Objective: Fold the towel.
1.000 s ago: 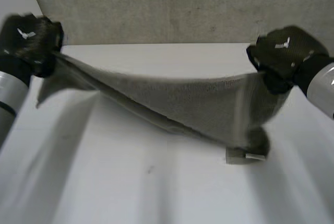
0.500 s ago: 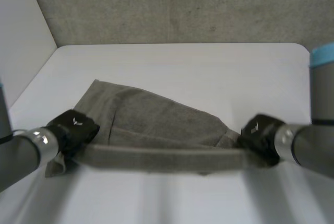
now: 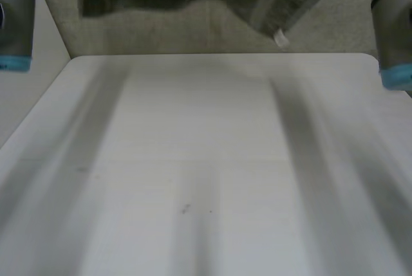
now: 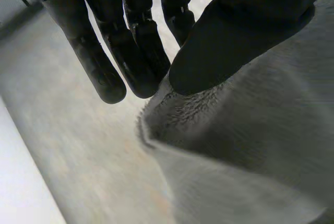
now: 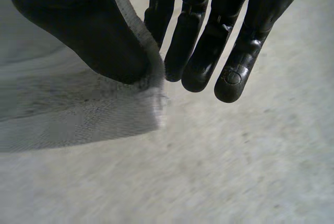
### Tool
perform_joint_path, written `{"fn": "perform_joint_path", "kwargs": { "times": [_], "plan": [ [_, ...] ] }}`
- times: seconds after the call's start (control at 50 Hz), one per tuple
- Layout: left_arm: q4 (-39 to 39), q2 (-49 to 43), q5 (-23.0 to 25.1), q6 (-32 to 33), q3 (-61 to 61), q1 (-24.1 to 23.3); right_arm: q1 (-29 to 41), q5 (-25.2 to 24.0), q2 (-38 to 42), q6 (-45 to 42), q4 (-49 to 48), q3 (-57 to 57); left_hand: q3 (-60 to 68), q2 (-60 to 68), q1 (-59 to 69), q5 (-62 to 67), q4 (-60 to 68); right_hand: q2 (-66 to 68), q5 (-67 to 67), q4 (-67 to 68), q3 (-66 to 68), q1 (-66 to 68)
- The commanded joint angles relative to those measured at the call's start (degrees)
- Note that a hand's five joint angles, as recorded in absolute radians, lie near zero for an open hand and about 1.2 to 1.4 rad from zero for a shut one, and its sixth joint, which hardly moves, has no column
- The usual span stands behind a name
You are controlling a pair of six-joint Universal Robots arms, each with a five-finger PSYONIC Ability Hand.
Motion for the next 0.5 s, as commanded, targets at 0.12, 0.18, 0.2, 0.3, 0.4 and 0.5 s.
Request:
{"fn": "perform_joint_path", "kwargs": {
  "times": [0.12,0.18,0.2,0.3,0.4,0.5],
  "plan": [
    [-1.0,-1.7,9.2,1.5,-30.2,2.4,-0.5,-12.3,0.4,-0.5,8.5,21.4,10.3,10.2,11.5,10.5,10.2,12.5,13.4,11.5,11.8,24.3],
    [-0.5,-4.5,10.3,4.7,-35.0,2.4,-0.9,-15.6,2.2,-0.2,8.9,26.0,10.3,10.2,11.5,10.5,10.2,12.5,13.4,11.5,11.8,24.3],
    [-0.5,-4.5,10.3,4.7,-35.0,2.4,-1.2,-15.7,4.7,-0.4,9.2,27.6,10.3,10.2,11.5,10.5,10.2,12.5,13.4,11.5,11.8,24.3],
    [-1.2,-7.1,10.7,9.9,-39.4,2.6,-2.2,-13.6,7.1,-0.4,12.1,30.3,10.3,10.2,11.5,10.5,10.2,12.5,13.4,11.5,11.8,24.3],
    [-3.2,-6.7,10.8,14.5,-44.0,3.3,-4.3,-11.2,6.4,-0.2,16.8,32.2,6.5,6.4,7.7,6.7,6.4,12.5,13.4,11.5,11.8,24.3],
    [-6.4,-5.5,10.8,17.3,-44.5,4.8,-6.6,-11.6,2.8,0.4,17.7,35.2,-17.7,-17.8,-16.5,-17.5,-17.8,12.5,13.4,11.5,11.8,24.3]
  ]
}}
